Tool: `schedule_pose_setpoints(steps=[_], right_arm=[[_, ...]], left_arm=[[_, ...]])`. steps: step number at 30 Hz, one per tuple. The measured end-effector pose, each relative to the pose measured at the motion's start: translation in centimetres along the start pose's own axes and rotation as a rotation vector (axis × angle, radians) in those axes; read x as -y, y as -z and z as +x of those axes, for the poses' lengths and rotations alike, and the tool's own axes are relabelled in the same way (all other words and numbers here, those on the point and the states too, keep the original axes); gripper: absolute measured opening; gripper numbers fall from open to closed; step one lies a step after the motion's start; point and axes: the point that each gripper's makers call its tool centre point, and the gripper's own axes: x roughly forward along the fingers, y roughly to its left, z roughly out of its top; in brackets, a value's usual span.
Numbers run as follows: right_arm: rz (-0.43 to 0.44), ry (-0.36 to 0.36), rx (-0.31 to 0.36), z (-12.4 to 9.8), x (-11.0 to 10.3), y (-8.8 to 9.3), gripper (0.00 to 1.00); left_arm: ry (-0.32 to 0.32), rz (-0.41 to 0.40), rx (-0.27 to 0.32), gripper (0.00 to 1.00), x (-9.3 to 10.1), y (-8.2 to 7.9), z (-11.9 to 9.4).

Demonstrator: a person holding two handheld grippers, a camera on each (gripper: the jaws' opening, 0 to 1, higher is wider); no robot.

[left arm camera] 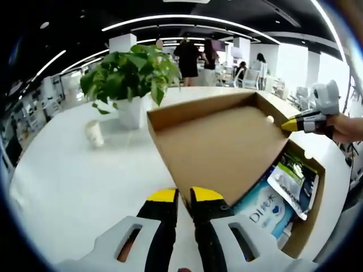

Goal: Operate the shoe box by opening the lid, removing the specified soft item, and placing it in the target area until the item is outside and the box remains undamaged.

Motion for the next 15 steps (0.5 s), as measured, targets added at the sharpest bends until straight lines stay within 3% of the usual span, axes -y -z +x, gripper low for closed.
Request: schedule_pose_setpoints(steps=[15], right_arm=[[0.007, -0.003, -0.017, 0.36, -0.04, 0.45, 0.0]], left_arm=[[0.001, 0.001, -0.026, 0.09, -0.06, 0.44, 0.67]])
